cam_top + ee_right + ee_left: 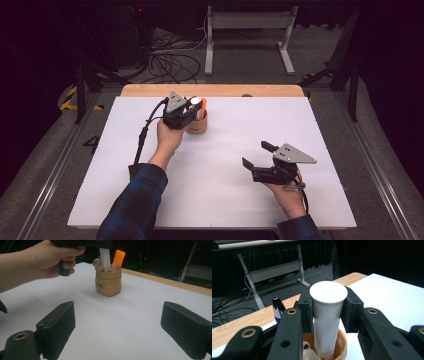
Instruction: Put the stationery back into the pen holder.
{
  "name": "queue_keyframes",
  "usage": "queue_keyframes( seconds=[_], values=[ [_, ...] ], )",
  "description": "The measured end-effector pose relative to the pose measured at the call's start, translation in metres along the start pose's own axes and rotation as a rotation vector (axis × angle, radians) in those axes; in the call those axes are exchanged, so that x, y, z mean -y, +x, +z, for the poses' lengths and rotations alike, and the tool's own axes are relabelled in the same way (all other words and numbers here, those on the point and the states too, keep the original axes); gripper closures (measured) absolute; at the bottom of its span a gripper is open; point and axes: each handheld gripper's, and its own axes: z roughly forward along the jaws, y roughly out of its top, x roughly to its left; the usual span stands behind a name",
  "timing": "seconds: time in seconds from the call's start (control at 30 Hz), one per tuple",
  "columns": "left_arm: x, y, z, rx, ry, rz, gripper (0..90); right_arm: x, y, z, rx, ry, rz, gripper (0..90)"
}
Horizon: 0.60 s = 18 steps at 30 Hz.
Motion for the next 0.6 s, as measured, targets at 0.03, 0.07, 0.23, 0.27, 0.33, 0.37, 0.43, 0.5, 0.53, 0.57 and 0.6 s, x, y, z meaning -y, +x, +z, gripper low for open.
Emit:
queue_keyframes(
  seconds=[0.03, 0.07, 0.23, 0.27, 0.33, 0.37, 0.43, 0.5, 0.53, 0.57, 0.6],
  values=[
    [0.0002, 0.0003, 0.0003, 0.000, 0.001, 0.001, 66.6, 0.0000, 0.0000, -0.0002, 0.001, 0.001, 0.002, 13.0],
    [0.0008, -0.0001, 0.0010, 0.000, 0.000, -0.004, 66.6, 0.0000, -0.0001, -0.0002, 0.001, 0.001, 0.002, 13.0],
    [0.0023, -0.0009, 0.0037, 0.000, 0.004, 0.002, 66.7, 0.0001, -0.0002, 0.0001, -0.001, 0.002, 0.001, 13.0],
    [0.0026, -0.0011, 0.0041, 0.000, 0.009, 0.003, 66.6, 0.0001, -0.0002, 0.0001, -0.001, 0.002, 0.001, 13.0],
    [0.0037, -0.0019, 0.0052, 0.000, 0.015, 0.008, 66.7, 0.0001, -0.0002, 0.0001, -0.001, 0.002, 0.001, 13.0],
    [0.0042, -0.0025, 0.0057, 0.001, 0.019, 0.008, 66.7, 0.0001, -0.0002, 0.0002, -0.002, 0.003, 0.001, 13.0],
    [0.0046, -0.0029, 0.0062, 0.002, 0.024, 0.013, 66.7, 0.0002, -0.0002, 0.0003, -0.002, 0.004, 0.003, 13.0],
    [0.0051, -0.0024, 0.0071, -0.004, 0.023, 0.021, 66.7, 0.0002, -0.0002, 0.0005, -0.003, 0.005, 0.002, 13.0],
    [0.0058, -0.0030, 0.0075, 0.001, 0.028, 0.016, 66.7, 0.0003, -0.0002, 0.0006, -0.003, 0.005, 0.003, 13.0],
    [0.0066, -0.0034, 0.0082, 0.002, 0.032, 0.018, 66.7, 0.0004, -0.0003, 0.0007, -0.004, 0.006, 0.003, 13.0],
    [0.0073, -0.0038, 0.0087, 0.002, 0.036, 0.021, 66.7, 0.0004, -0.0003, 0.0008, -0.004, 0.006, 0.004, 13.0]
  ],
)
